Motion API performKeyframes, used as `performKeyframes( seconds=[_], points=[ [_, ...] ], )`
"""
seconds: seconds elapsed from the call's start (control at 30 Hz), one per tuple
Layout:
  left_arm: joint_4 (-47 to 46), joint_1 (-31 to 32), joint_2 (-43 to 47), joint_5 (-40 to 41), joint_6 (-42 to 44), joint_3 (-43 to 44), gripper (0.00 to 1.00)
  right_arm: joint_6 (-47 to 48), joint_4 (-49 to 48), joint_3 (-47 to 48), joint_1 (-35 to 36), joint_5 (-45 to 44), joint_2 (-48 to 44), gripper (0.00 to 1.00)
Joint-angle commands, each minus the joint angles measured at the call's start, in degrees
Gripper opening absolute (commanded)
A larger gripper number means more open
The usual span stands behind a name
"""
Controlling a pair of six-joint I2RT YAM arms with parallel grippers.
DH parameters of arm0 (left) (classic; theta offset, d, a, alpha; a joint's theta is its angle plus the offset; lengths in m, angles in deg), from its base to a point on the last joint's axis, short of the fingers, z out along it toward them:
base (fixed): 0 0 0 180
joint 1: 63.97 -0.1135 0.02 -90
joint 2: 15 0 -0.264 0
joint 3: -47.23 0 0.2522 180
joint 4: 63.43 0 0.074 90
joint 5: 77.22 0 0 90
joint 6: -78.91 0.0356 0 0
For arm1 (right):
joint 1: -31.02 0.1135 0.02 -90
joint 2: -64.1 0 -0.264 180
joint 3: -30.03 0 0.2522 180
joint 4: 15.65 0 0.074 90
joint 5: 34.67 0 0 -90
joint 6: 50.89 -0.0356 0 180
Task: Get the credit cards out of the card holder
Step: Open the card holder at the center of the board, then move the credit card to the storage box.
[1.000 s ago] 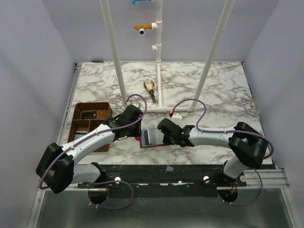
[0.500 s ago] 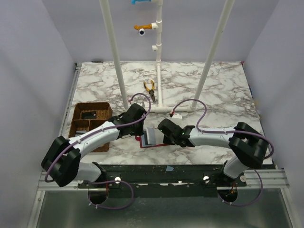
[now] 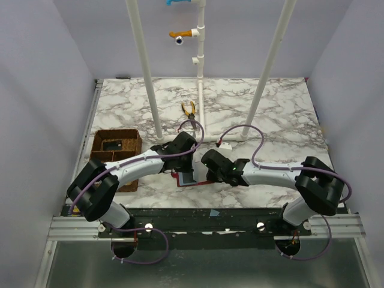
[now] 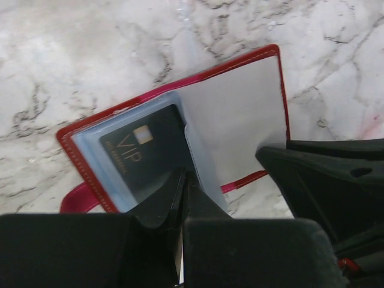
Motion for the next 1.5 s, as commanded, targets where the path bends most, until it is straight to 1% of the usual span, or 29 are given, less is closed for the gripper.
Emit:
performKeyframes(
  seconds=[0.0, 0.07, 0.13, 0.37, 0.47, 0.57, 0.67, 0.77, 0.83, 0.9, 1.03, 1.17, 1.3, 1.47],
  points=[
    [-2.7, 2.1, -3.0, -2.6, -1.2, 3.5, 0.0, 0.1, 3.5, 0.9, -0.2, -1.1, -5.9, 0.21],
    [-2.9, 2.8, -4.3, -2.9, -1.5, 4.6, 0.0, 0.1, 4.8, 1.4, -0.2, -2.0, -8.6, 0.27],
    [-3.0, 3.2, -5.9, -3.2, -1.8, 5.8, 0.0, 0.1, 6.2, 1.5, -0.2, -3.0, -11.3, 0.29],
    [-6.0, 3.4, -11.8, -5.4, -2.7, 7.3, 0.0, -1.5, 8.7, -0.9, -0.3, -4.9, -20.8, 0.3],
    [-6.3, 3.4, -14.1, -5.9, -2.8, 8.6, 0.0, -2.0, 8.7, -2.3, -0.3, -5.0, -22.6, 0.3],
    [-6.4, 3.5, -15.2, -6.0, -2.9, 8.8, 0.0, -2.3, 8.0, -2.8, -0.3, -3.5, -21.9, 0.31],
    [-6.1, 3.5, -13.2, -5.3, -2.9, 7.8, 0.0, -2.8, 3.7, -4.3, -1.2, 0.2, -21.0, 0.31],
    [-5.1, 3.4, -10.2, -4.1, -2.4, 7.1, 0.0, -3.8, -4.0, -7.6, -5.0, 9.1, -20.3, 0.3],
    [-4.2, 3.3, -9.0, -3.8, -1.9, 7.0, 0.0, -4.7, -10.7, -10.3, -8.4, 15.4, -19.2, 0.27],
    [-3.6, 3.2, -7.8, -3.7, -1.8, 6.8, 0.0, -5.2, -15.0, -11.1, -10.7, 19.2, -17.4, 0.26],
    [-3.1, 2.9, -5.8, -3.4, -1.5, 5.9, 0.0, -6.1, -20.1, -10.7, -13.4, 24.6, -13.9, 0.25],
    [-2.6, 2.3, -5.3, -3.4, -1.3, 5.9, 0.0, -7.0, -20.5, -10.1, -13.9, 24.3, -13.8, 0.23],
    [-2.0, 1.8, -4.0, -3.0, -1.1, 5.5, 0.0, -5.5, -18.8, -8.2, -14.0, 24.0, -14.5, 0.24],
    [-2.1, -0.8, -2.1, -3.1, -0.6, 3.5, 0.0, -4.8, -18.8, -5.4, -13.9, 27.3, -12.1, 0.23]
  ],
)
